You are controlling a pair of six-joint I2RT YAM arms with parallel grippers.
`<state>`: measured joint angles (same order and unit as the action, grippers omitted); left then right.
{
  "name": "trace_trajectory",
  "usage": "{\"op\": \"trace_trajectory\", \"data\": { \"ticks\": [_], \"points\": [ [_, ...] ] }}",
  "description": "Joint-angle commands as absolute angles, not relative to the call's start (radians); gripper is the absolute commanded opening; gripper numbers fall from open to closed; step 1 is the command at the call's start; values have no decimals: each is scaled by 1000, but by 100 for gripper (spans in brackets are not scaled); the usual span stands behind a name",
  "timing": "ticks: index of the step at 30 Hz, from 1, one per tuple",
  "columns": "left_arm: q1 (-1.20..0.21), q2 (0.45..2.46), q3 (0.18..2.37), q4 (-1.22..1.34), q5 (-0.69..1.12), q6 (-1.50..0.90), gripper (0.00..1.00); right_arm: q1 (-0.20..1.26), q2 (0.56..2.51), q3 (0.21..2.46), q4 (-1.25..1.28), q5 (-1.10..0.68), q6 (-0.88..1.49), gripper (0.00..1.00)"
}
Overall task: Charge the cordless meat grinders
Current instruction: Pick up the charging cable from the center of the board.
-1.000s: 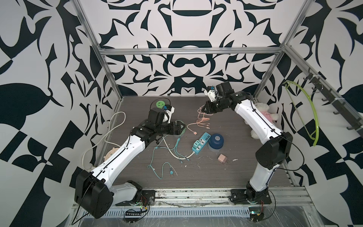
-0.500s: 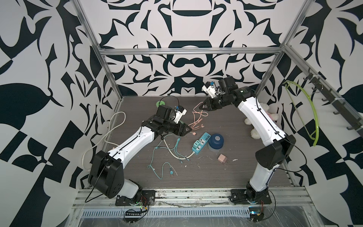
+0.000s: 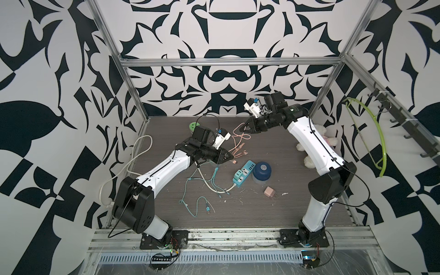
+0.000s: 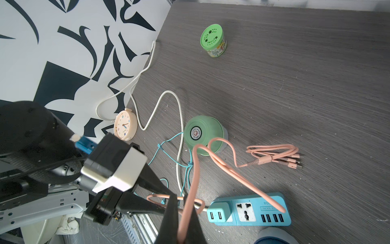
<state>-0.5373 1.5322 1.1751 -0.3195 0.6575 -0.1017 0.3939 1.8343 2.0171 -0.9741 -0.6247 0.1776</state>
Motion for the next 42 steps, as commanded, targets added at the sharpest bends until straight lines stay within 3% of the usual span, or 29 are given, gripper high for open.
{"op": "trace_trajectory", "data": {
  "ticks": [1, 4, 10, 13, 14, 16, 18, 22, 25, 31, 42],
  "points": [
    [-537, 1552, 1214, -345, 704, -88, 11, 391, 1822, 2054, -942, -655, 188, 0],
    [-537, 1562, 1228, -371, 707, -80, 0, 391, 1811, 2045, -937, -648, 191, 0],
    [-537, 1555, 1241, -371, 687, -130, 0, 388, 1773, 2002, -903, -626, 212, 0],
    [-535, 1553, 1258, -373, 601, -213, 0, 385, 1732, 1964, -898, -576, 206, 42],
    [-533, 1555, 1268, -378, 575, -260, 0, 384, 1699, 1928, -873, -563, 198, 51],
    [-523, 1562, 1290, -378, 569, -363, 0, 383, 1607, 1818, -770, -540, 177, 56],
    [-514, 1565, 1308, -369, 579, -462, 0, 385, 1485, 1654, -647, -504, 120, 57],
    [-514, 1553, 1318, -316, 649, -571, 0, 385, 1278, 1288, -291, -616, 40, 57],
    [-513, 1540, 1319, -259, 717, -624, 0, 384, 1193, 1121, -106, -721, 31, 67],
    [-512, 1527, 1325, -197, 786, -670, 0, 384, 1277, 1155, -201, -898, 99, 66],
    [-507, 1528, 1329, -158, 838, -698, 0, 370, 1354, 1169, -262, -1001, 151, 61]
  ]
}}
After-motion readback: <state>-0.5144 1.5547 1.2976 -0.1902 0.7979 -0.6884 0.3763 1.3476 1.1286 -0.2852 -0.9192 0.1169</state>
